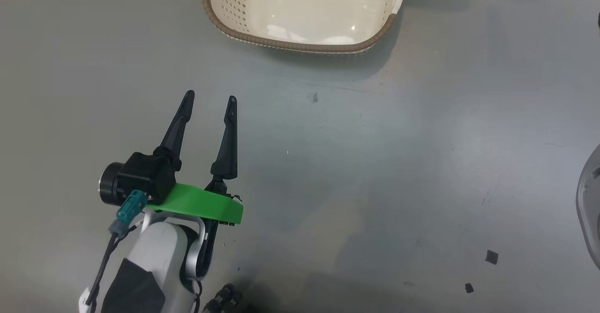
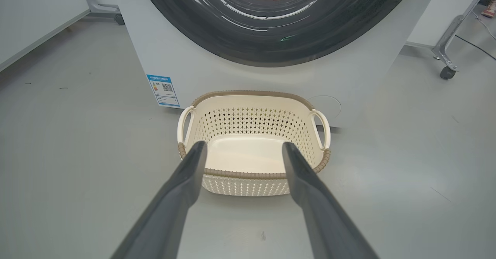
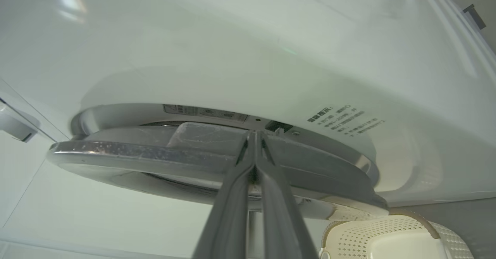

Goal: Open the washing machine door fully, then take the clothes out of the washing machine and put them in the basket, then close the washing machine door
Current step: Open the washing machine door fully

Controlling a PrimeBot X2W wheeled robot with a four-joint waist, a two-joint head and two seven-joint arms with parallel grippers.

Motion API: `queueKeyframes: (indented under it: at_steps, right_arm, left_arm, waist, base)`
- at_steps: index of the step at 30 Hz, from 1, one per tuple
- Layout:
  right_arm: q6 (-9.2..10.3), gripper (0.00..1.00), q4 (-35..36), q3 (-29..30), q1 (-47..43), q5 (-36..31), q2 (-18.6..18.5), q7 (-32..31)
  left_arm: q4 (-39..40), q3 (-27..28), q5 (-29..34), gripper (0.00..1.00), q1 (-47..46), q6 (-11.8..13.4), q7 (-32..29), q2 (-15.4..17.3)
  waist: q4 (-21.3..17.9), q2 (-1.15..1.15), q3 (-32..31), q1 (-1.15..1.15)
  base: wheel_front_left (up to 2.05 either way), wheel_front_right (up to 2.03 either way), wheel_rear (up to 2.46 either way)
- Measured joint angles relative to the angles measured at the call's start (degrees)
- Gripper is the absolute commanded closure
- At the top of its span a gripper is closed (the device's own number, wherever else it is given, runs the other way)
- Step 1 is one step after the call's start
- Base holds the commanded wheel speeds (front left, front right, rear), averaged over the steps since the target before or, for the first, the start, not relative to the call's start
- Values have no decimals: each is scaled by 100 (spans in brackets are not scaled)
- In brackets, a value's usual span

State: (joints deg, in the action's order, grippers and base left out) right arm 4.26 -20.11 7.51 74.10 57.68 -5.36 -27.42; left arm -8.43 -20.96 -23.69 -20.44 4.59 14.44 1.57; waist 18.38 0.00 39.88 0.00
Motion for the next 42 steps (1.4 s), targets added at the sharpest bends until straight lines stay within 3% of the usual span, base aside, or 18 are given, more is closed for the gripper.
queueKeyframes:
  at_steps: [19,32,42]
  right_arm:
    - [54,100,-688,44,792,355,-14,-291]
    - [244,100,-1238,376,1212,826,-74,-643]
    - [253,100,-1580,427,1369,969,-146,-917]
  left_arm:
    - [-3,-326,-201,0,-74,24,0,-19]
    - [0,-420,-192,0,-148,46,0,-20]
    - [0,-460,-200,0,-164,51,0,-21]
  waist:
    - [286,0,259,0]
    - [387,0,309,0]
    - [406,0,302,0]
  base:
    - [0,0,0]
    - [0,0,0]
    - [0,0,0]
